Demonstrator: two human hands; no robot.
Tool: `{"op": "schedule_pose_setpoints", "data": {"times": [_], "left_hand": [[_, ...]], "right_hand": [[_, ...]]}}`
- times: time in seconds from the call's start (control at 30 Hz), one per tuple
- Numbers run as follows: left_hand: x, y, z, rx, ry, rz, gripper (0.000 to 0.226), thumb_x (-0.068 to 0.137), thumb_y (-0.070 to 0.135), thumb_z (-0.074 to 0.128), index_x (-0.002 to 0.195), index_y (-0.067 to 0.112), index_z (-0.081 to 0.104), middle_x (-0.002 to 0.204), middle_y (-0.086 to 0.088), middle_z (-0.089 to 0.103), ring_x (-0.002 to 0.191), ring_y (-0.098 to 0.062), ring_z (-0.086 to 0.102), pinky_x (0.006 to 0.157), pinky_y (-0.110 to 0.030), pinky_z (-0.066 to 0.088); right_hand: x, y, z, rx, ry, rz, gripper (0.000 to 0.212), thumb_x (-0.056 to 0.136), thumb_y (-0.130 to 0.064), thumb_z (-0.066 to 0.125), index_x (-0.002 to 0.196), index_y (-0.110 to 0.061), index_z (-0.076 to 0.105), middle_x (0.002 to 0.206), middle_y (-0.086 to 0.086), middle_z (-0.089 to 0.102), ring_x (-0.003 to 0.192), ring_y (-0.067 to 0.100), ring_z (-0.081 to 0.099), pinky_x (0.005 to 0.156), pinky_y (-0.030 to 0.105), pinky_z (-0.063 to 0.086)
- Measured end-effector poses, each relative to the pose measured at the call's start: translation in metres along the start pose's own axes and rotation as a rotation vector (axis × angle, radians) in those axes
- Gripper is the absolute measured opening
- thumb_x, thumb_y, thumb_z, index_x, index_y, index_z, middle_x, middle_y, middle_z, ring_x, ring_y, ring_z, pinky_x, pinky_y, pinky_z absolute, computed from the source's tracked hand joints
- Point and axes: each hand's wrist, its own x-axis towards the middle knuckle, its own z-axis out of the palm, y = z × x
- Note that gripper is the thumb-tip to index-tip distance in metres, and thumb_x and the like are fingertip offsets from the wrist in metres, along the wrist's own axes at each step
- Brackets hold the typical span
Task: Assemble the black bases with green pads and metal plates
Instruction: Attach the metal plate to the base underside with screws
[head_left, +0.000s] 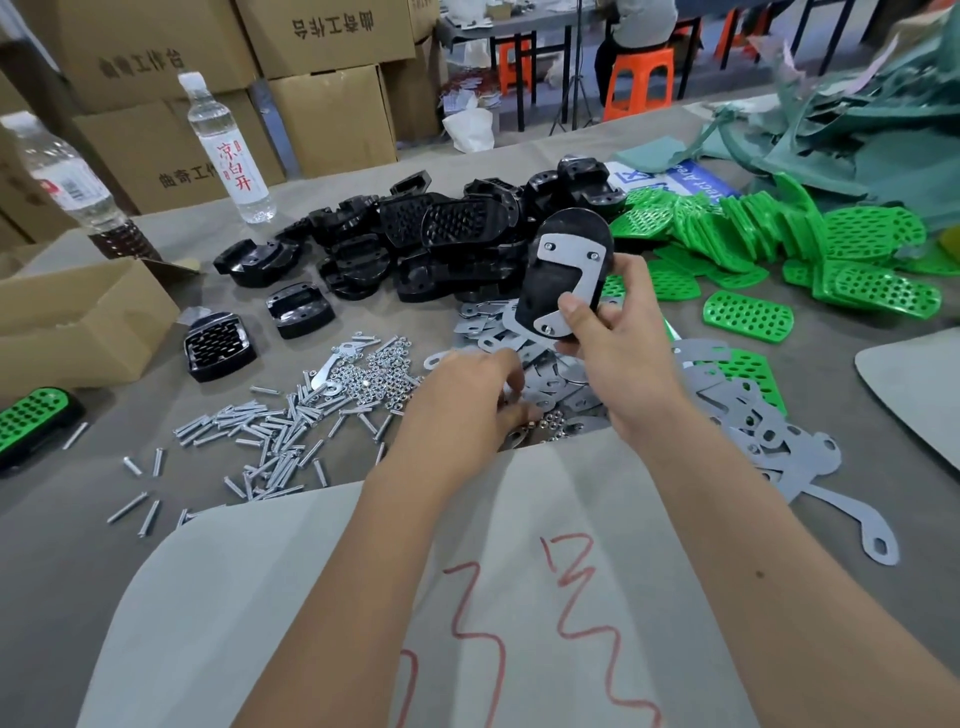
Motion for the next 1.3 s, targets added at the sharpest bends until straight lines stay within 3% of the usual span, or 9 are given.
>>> {"op": "schedule_pose_setpoints", "data": {"times": [0.2, 0.3, 0.37, 0.47, 0.7, 0.9, 1.0, 1.17, 1.3], "left_hand": [[-0.007, -0.008, -0.001, -0.131, 0.220, 0.011, 0.026, 0.098, 0.028, 0.068, 0.084, 0.019, 0.048, 0.088, 0.005, 0.052, 0.090, -0.021, 0.047, 0.075, -0.039, 0.041], [-0.005, -0.021, -0.003, -0.054, 0.296, -0.162, 0.026, 0.094, 0.047, 0.069, 0.102, 0.025, 0.057, 0.106, 0.006, 0.056, 0.109, -0.021, 0.046, 0.083, -0.034, 0.035], [-0.005, -0.027, -0.002, 0.021, 0.193, -0.286, 0.052, 0.086, 0.063, 0.071, 0.123, 0.027, 0.060, 0.123, 0.002, 0.054, 0.125, -0.023, 0.038, 0.096, -0.035, 0.037], [-0.007, -0.031, 0.001, -0.015, 0.204, -0.295, 0.059, 0.081, 0.065, 0.075, 0.124, 0.026, 0.064, 0.127, 0.000, 0.056, 0.129, -0.024, 0.038, 0.105, -0.037, 0.036], [-0.015, -0.031, -0.006, -0.011, 0.360, -0.271, 0.029, 0.102, 0.039, 0.060, 0.093, 0.014, 0.069, 0.093, -0.003, 0.066, 0.093, -0.027, 0.056, 0.082, -0.041, 0.043], [-0.020, -0.039, -0.019, -0.022, 0.613, -0.504, 0.032, 0.101, 0.016, 0.050, 0.070, 0.008, 0.053, 0.057, -0.003, 0.045, 0.057, -0.030, 0.047, 0.059, -0.038, 0.025], [-0.022, -0.046, -0.023, -0.066, 0.556, -0.547, 0.019, 0.092, 0.014, 0.056, 0.077, 0.009, 0.065, 0.067, -0.007, 0.061, 0.071, -0.035, 0.060, 0.064, -0.040, 0.046], [-0.024, -0.042, -0.019, 0.035, 0.603, -0.416, 0.016, 0.091, 0.023, 0.067, 0.103, 0.015, 0.072, 0.105, -0.002, 0.070, 0.105, -0.027, 0.057, 0.092, -0.035, 0.039], [-0.017, -0.026, -0.025, -0.847, 0.526, -0.342, 0.010, 0.095, 0.025, 0.070, 0.102, 0.019, 0.075, 0.095, 0.003, 0.077, 0.088, -0.012, 0.071, 0.079, -0.031, 0.058]], "right_hand": [[0.000, 0.000, 0.001, -0.024, 0.023, 0.002, 0.032, 0.102, -0.019, 0.063, 0.106, -0.047, 0.050, 0.089, 0.011, 0.076, 0.078, 0.021, 0.072, 0.067, 0.026, 0.059], [-0.002, 0.002, 0.006, -0.096, 0.002, -0.013, 0.037, 0.101, -0.022, 0.062, 0.104, -0.056, 0.049, 0.088, 0.015, 0.076, 0.081, 0.034, 0.072, 0.071, 0.048, 0.064], [-0.004, 0.003, 0.010, -0.121, -0.033, -0.004, 0.037, 0.101, -0.025, 0.061, 0.104, -0.059, 0.047, 0.089, 0.015, 0.075, 0.079, 0.034, 0.072, 0.075, 0.057, 0.060], [-0.006, 0.005, 0.014, -0.093, -0.072, 0.022, 0.031, 0.103, -0.023, 0.060, 0.108, -0.051, 0.047, 0.093, 0.005, 0.077, 0.080, 0.025, 0.075, 0.076, 0.049, 0.064], [-0.011, 0.000, 0.016, 0.217, -0.175, 0.294, 0.017, 0.106, -0.013, 0.058, 0.121, -0.013, 0.051, 0.114, 0.010, 0.072, 0.085, 0.023, 0.078, 0.076, 0.038, 0.065], [-0.016, -0.005, 0.017, 0.191, -0.213, 0.340, 0.019, 0.104, -0.006, 0.058, 0.122, -0.014, 0.055, 0.111, 0.010, 0.072, 0.085, 0.025, 0.072, 0.052, 0.026, 0.052], [-0.015, -0.006, 0.016, 0.180, -0.248, 0.342, 0.022, 0.102, -0.008, 0.060, 0.123, -0.016, 0.063, 0.109, 0.007, 0.075, 0.080, 0.019, 0.069, 0.050, 0.027, 0.049], [-0.017, -0.009, 0.014, 0.176, -0.316, 0.326, 0.032, 0.100, -0.007, 0.060, 0.126, -0.023, 0.068, 0.112, 0.003, 0.077, 0.082, 0.016, 0.071, 0.054, 0.027, 0.049], [-0.019, -0.010, 0.015, 0.124, -0.414, 0.292, 0.033, 0.100, -0.006, 0.062, 0.127, -0.025, 0.066, 0.112, 0.006, 0.078, 0.084, 0.021, 0.072, 0.058, 0.029, 0.049]]}}
